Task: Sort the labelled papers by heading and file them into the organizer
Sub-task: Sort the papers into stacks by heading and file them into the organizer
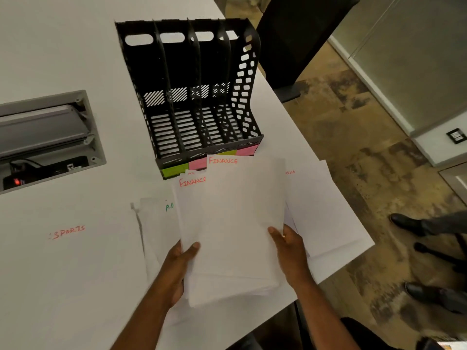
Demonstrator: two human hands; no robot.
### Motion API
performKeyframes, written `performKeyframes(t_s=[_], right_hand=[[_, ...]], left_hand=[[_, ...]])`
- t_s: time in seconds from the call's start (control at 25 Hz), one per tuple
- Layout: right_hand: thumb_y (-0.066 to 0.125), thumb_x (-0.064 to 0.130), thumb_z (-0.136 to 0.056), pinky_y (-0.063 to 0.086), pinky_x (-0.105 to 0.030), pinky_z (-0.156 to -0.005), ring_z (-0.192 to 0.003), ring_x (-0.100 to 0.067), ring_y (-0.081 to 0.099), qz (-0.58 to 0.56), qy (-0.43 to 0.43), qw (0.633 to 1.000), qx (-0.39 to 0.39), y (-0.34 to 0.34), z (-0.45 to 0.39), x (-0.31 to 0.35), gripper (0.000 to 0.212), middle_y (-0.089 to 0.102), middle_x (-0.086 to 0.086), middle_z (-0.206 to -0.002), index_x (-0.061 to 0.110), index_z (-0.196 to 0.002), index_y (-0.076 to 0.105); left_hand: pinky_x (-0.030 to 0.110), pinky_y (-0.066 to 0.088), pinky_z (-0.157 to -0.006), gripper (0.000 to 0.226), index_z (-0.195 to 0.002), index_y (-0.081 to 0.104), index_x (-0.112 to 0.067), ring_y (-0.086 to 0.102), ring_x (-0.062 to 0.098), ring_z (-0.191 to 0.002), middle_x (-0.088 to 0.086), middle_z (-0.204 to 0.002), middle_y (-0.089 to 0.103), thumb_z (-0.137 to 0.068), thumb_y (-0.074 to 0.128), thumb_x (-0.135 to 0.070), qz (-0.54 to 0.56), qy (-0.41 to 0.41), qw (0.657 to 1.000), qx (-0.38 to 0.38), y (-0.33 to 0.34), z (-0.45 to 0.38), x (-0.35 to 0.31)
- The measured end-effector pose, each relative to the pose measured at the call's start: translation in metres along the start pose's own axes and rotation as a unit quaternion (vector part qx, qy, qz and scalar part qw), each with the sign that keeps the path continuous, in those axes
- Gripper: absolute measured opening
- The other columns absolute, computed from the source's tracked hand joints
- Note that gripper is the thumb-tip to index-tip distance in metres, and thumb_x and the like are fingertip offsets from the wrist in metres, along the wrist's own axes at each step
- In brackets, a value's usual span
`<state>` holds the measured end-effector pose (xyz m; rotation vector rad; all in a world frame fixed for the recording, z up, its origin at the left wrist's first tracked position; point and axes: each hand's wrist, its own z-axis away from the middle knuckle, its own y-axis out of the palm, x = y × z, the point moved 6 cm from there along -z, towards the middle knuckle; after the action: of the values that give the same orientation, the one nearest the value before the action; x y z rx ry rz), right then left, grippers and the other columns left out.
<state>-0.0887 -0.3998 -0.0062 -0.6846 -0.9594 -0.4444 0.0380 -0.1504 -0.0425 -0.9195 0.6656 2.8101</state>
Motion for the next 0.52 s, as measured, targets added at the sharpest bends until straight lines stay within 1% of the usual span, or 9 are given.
performKeyframes(t_s=[0.08, 0.12, 0.16, 0.2, 0.24, 0.32, 0.36, 0.44, 0.52], right_hand=[[0.057, 0.035, -0.100, 0.053, -0.020, -0.075, -0.083, -0.010, 0.067, 0.000, 0.024, 1.000, 0.007, -0.021, -0.016, -0.010, 0.020, 0.073, -0.008, -0.093, 0.025, -0.093, 0.073], [0.054, 0.034, -0.101, 0.052, -0.013, -0.075, -0.084, -0.004, 0.067, 0.001, 0.033, 0.999, 0.011, -0.033, -0.024, -0.015, 0.022, 0.074, 0.000, -0.093, 0.031, -0.091, 0.073], [0.052, 0.032, -0.103, 0.049, -0.006, -0.075, -0.086, 0.004, 0.066, 0.010, 0.036, 0.999, 0.012, -0.047, -0.034, -0.019, 0.024, 0.074, 0.012, -0.093, 0.037, -0.092, 0.072], [0.050, 0.030, -0.103, 0.046, -0.002, -0.074, -0.089, 0.011, 0.064, 0.025, 0.036, 0.999, 0.002, -0.063, -0.043, -0.021, 0.024, 0.073, 0.023, -0.093, 0.041, -0.093, 0.069], [0.050, 0.029, -0.103, 0.044, -0.002, -0.075, -0.091, 0.011, 0.063, 0.047, 0.032, 0.998, -0.022, -0.083, -0.053, -0.023, 0.022, 0.071, 0.027, -0.093, 0.040, -0.095, 0.067], [0.052, 0.029, -0.102, 0.046, -0.016, -0.078, -0.090, 0.000, 0.064, 0.097, 0.020, 0.991, -0.093, -0.133, -0.077, -0.030, 0.017, 0.069, 0.018, -0.093, 0.031, -0.093, 0.066], [0.054, 0.030, -0.101, 0.046, -0.022, -0.073, -0.084, -0.003, 0.063, 0.129, 0.009, 0.985, -0.114, -0.155, -0.088, -0.034, 0.016, 0.068, 0.012, -0.088, 0.027, -0.088, 0.063], [0.056, 0.029, -0.099, 0.041, -0.025, -0.060, -0.070, -0.001, 0.057, 0.201, -0.022, 0.972, -0.118, -0.187, -0.110, -0.043, 0.019, 0.061, 0.008, -0.075, 0.026, -0.080, 0.053], [0.057, 0.025, -0.098, 0.040, -0.026, -0.059, -0.070, -0.004, 0.055, 0.249, -0.028, 0.962, -0.105, -0.206, -0.129, -0.055, 0.016, 0.059, 0.008, -0.074, 0.027, -0.083, 0.052]], left_hand=[[0.027, 0.059, -0.084, 0.026, -0.121, 0.066, -0.022, 0.073, 0.017, -0.103, 0.000, -0.113, 0.077, -0.099, 0.058, -0.010, -0.013, 0.011, 1.000, -0.008, 0.023, -0.013, 0.005], [0.026, 0.060, -0.082, 0.026, -0.121, 0.066, -0.021, 0.074, 0.017, -0.103, 0.001, -0.114, 0.077, -0.099, 0.058, -0.010, -0.015, 0.012, 1.000, -0.011, 0.032, -0.020, 0.009], [0.026, 0.060, -0.083, 0.026, -0.121, 0.066, -0.021, 0.074, 0.018, -0.103, 0.001, -0.114, 0.077, -0.099, 0.058, -0.010, -0.018, 0.012, 1.000, -0.015, 0.042, -0.027, 0.012], [0.028, 0.061, -0.084, 0.026, -0.122, 0.066, -0.021, 0.074, 0.019, -0.103, 0.001, -0.114, 0.077, -0.099, 0.059, -0.010, -0.022, 0.010, 1.000, -0.018, 0.050, -0.033, 0.015], [0.031, 0.061, -0.084, 0.027, -0.122, 0.066, -0.020, 0.074, 0.021, -0.102, 0.002, -0.113, 0.077, -0.099, 0.059, -0.010, -0.026, 0.007, 0.999, -0.022, 0.055, -0.038, 0.017], [0.033, 0.063, -0.077, 0.026, -0.121, 0.066, -0.019, 0.075, 0.024, -0.098, 0.006, -0.112, 0.078, -0.098, 0.059, -0.009, -0.029, 0.001, 0.999, -0.026, 0.068, -0.050, 0.024], [0.033, 0.063, -0.073, 0.025, -0.119, 0.067, -0.019, 0.076, 0.025, -0.097, 0.007, -0.111, 0.078, -0.098, 0.059, -0.008, -0.028, -0.002, 0.999, -0.028, 0.072, -0.055, 0.026], [0.033, 0.063, -0.070, 0.024, -0.117, 0.068, -0.019, 0.076, 0.026, -0.095, 0.009, -0.111, 0.078, -0.097, 0.059, -0.008, -0.029, -0.004, 0.999, -0.038, 0.078, -0.063, 0.030], [0.034, 0.063, -0.070, 0.024, -0.115, 0.069, -0.021, 0.076, 0.026, -0.094, 0.008, -0.109, 0.078, -0.097, 0.059, -0.007, -0.030, -0.002, 0.998, -0.051, 0.079, -0.069, 0.032]])
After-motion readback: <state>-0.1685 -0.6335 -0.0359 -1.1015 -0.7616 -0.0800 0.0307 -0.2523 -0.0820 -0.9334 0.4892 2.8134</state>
